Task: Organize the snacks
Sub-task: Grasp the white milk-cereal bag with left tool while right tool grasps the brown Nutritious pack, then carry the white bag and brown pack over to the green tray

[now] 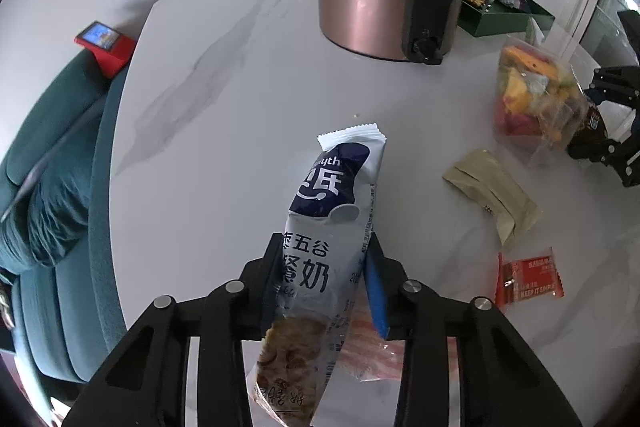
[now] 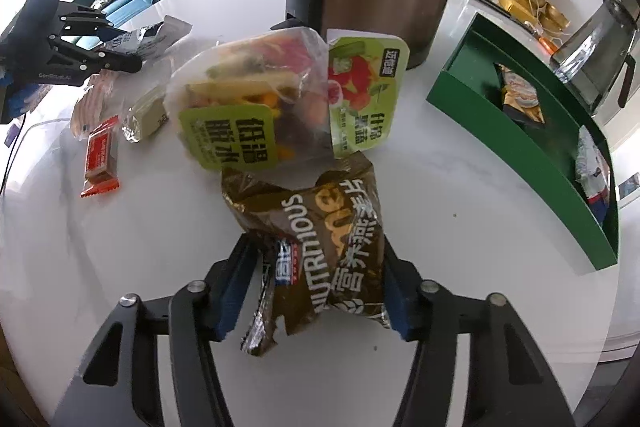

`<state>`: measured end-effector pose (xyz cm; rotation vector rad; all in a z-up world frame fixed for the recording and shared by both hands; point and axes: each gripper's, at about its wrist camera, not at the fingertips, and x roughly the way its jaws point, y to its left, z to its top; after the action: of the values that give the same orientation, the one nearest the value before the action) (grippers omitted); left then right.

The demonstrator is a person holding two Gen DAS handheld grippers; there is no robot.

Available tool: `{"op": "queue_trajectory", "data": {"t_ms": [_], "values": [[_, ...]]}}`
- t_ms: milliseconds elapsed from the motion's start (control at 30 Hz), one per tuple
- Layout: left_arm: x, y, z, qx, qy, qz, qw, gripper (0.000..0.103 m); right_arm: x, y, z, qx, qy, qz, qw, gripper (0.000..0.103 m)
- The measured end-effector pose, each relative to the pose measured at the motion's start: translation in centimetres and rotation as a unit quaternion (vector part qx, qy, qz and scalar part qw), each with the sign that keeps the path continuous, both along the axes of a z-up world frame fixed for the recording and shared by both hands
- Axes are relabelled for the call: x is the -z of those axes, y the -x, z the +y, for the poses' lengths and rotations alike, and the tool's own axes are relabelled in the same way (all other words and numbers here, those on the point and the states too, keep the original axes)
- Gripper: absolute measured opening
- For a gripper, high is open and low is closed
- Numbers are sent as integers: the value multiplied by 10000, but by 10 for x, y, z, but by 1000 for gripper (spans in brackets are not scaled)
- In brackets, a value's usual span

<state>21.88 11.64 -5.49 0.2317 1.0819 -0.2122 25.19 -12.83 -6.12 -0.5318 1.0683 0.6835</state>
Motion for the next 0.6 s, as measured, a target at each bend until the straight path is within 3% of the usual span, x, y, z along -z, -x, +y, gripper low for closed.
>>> {"op": "queue_trajectory", "data": {"t_ms": [300,600], "values": [[-1,5,-3,-18,-20,-127,9999,30,-4,24,-4,171,28,-105,9998,30],[-21,20,0,-155,209,-416,9988,30,-26,57,-16,395,-272,-232,9986,26]]}}
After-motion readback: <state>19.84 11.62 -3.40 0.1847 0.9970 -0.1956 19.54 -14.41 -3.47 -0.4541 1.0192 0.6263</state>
